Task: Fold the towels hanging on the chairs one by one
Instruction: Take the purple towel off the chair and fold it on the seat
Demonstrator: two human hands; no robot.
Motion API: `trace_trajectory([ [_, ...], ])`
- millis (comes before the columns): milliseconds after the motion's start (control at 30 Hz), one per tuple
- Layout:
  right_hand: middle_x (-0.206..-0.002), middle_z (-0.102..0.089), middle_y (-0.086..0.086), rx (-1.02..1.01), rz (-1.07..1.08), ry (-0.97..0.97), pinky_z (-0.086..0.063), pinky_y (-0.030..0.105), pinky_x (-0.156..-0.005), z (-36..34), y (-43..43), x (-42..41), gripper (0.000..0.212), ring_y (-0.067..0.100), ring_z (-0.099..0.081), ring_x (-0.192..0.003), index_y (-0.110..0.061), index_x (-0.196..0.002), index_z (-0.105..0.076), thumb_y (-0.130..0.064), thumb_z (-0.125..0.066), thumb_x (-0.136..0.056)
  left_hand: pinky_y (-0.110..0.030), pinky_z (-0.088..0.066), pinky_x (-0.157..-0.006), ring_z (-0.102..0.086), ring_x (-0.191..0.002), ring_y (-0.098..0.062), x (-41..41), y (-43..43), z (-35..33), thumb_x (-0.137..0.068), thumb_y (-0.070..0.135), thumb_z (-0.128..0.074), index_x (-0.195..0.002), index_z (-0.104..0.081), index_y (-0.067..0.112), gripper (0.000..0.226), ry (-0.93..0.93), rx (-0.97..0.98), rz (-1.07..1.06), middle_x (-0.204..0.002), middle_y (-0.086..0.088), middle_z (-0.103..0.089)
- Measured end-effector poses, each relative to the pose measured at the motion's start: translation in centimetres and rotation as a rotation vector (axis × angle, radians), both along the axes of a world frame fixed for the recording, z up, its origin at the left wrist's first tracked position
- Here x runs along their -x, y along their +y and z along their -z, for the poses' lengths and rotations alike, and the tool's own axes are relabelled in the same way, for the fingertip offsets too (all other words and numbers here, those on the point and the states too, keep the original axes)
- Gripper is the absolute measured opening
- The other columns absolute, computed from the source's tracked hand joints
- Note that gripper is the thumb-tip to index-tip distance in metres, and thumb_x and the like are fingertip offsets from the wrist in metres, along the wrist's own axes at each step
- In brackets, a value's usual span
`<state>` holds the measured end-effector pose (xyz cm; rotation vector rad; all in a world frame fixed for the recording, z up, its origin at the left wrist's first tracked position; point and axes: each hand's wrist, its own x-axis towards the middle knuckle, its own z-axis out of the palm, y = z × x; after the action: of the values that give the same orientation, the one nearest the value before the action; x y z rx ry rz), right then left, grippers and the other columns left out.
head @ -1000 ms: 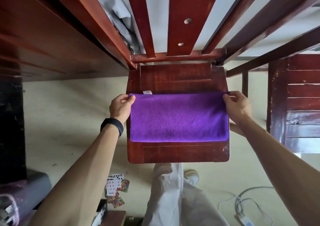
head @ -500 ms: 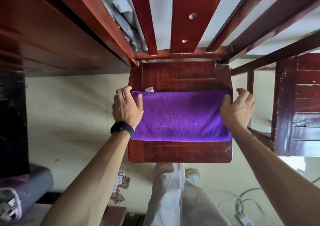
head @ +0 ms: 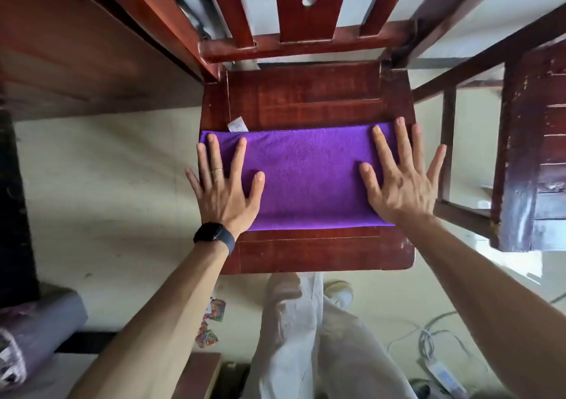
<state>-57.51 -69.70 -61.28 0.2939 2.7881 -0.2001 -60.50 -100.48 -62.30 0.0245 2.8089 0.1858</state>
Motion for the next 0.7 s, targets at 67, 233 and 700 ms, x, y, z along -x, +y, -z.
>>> trace_trajectory([
  [67,-0.169,-0.003,-0.003,0.010,0.064,-0.013,0.003,0.061,-0.120,-0.5,-0.5,-1.1,0.067,0.023,0.001,-0.155,-0.041,-0.158,-0.011,-0.066,-0.028,-0.098,-0.068,-0.008,-0.113,-0.002,-0.152,-0.031,1.4,0.2,-0.9,-0.093,0.061,-0.033,-0.155,-0.016,0.039,0.068,0.012,0.018,0.062,-0.165,-0.009,-0.002],
  [233,-0.164,-0.020,0.009,0.018,0.254,-0.073,-0.006,0.064,-0.119,-3.3,-1.9,-10.1,0.081,0.032,-0.014,-0.153,-0.035,-0.158,-0.019,-0.071,-0.043,-0.090,-0.064,-0.010,-0.116,-0.011,-0.151,-0.031,7.7,3.9,-3.2,-0.096,0.054,-0.035,-0.151,-0.022,0.045,0.057,-0.046,0.056,0.424,-0.165,-0.006,-0.011],
  [700,-0.114,-0.054,0.008,0.585,0.855,-0.103,-0.045,0.042,-0.090,-6.2,-7.0,-16.6,0.044,0.035,-0.055,-0.107,-0.015,-0.120,-0.050,-0.039,-0.067,-0.088,-0.043,-0.043,-0.102,-0.050,-0.125,-0.030,-2.8,14.6,-5.7,-0.078,0.010,-0.057,-0.127,-0.060,0.025,0.051,0.104,-0.323,0.164,-0.149,-0.010,-0.041],
])
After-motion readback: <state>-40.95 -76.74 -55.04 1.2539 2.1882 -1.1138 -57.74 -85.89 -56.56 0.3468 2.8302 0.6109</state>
